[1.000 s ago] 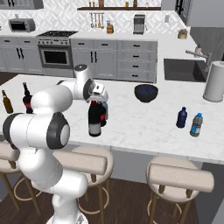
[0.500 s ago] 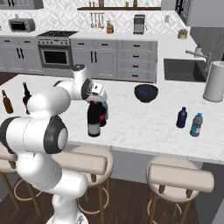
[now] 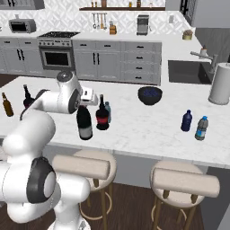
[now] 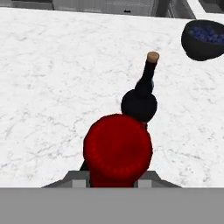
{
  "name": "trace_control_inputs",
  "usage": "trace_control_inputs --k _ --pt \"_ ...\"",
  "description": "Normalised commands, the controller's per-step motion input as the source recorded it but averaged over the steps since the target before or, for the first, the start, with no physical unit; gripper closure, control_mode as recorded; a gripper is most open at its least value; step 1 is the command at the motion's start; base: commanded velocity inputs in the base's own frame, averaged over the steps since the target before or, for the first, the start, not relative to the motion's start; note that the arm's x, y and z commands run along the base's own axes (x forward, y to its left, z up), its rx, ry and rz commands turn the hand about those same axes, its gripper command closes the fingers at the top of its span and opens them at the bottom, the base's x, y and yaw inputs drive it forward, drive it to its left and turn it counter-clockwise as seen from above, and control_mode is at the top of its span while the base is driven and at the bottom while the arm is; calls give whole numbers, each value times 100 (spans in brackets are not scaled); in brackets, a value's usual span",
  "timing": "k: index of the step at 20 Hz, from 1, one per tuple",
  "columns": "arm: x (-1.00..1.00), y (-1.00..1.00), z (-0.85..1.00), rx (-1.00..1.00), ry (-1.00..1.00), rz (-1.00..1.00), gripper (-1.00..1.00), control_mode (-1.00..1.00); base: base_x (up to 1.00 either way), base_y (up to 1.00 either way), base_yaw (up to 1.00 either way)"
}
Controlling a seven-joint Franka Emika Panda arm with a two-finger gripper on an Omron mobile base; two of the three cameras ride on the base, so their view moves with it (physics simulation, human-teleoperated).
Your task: Move the plastic bottles in the middle to the plastics group, and the glass bottles in the middle to the glass group.
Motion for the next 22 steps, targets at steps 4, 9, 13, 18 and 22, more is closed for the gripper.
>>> trace_control_inputs --k 4,9,13,18,22 --pt "-30 98 41 0 -12 18 100 -100 0 0 0" --pt "16 100 31 -5 0 14 100 -100 0 0 0" --pt "81 89 14 -12 12 3 100 -100 0 0 0" --pt "65 46 2 -6 12 0 100 -100 0 0 0" --pt "38 17 1 0 13 0 100 -100 0 0 0"
